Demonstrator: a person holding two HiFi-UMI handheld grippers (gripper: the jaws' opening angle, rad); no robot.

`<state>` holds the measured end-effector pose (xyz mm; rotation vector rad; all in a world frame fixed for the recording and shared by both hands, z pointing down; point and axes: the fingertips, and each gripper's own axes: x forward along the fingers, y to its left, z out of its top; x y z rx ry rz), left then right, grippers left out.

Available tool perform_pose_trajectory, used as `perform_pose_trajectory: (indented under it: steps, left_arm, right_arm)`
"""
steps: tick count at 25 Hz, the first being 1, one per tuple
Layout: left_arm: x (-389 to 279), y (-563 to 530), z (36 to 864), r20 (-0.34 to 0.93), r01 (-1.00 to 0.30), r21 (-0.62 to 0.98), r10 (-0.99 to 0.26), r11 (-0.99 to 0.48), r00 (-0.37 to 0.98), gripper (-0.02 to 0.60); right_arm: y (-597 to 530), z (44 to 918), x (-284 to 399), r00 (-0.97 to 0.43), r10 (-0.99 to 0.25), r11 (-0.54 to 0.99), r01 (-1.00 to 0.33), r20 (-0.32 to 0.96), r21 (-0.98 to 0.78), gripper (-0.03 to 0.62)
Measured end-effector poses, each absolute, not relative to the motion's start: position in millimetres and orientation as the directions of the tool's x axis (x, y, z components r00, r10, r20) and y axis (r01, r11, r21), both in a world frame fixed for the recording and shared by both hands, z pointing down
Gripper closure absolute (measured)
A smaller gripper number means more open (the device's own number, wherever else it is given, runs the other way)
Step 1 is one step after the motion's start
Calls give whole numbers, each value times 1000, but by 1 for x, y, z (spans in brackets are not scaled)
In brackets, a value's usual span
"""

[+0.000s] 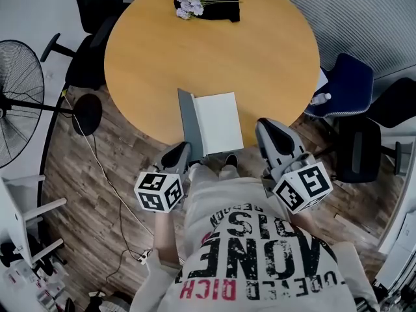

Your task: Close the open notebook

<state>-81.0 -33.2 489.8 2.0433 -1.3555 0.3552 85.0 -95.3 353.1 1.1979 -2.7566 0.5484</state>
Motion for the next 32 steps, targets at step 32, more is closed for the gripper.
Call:
perform_pose_trajectory:
  steps: [32]
  left_arm:
    - [-48,-38,486,514,-872,414,-723,-263,461,563]
  right_arm:
    - [-89,348,102,-676,-706,621,-734,211,-276,574]
